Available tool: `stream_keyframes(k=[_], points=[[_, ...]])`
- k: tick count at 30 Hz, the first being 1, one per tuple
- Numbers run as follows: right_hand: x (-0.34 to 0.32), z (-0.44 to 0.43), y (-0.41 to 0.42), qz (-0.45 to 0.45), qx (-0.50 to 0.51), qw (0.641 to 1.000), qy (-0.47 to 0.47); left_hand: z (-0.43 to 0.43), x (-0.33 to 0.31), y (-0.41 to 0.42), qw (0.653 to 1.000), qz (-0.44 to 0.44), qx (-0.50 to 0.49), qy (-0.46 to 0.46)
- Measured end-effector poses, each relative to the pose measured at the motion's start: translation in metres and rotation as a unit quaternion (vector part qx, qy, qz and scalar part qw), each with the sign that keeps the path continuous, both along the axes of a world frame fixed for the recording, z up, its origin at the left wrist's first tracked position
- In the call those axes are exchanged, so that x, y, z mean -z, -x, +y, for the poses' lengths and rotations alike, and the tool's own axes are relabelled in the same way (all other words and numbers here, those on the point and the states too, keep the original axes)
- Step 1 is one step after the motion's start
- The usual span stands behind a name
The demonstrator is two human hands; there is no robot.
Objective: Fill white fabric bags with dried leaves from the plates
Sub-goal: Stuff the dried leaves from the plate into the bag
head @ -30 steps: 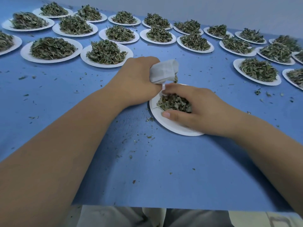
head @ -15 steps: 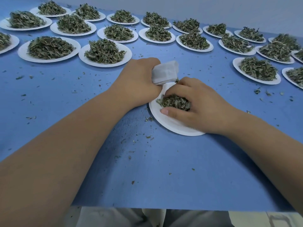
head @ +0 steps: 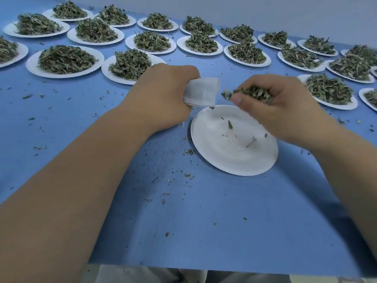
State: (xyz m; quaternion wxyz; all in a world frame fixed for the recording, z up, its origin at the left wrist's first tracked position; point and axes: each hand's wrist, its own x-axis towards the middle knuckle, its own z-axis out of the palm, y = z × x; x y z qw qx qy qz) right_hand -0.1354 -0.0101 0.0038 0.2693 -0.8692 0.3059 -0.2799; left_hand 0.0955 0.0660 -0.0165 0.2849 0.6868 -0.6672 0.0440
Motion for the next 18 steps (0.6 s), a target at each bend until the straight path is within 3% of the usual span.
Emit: stream_keyframes(k=[6,18], points=[[-0.004,-0.001,-0.018,-0.048,-0.014,0.998,-0.047,0.000,0.002,0.008,1.000,0.000,0.020,-0.007],[-0.001,0.006,-0.015,-0.012,-0.022,0.999,-0.029,-0.002,0.002,0.015,1.000,0.005,0.017,-0.011]])
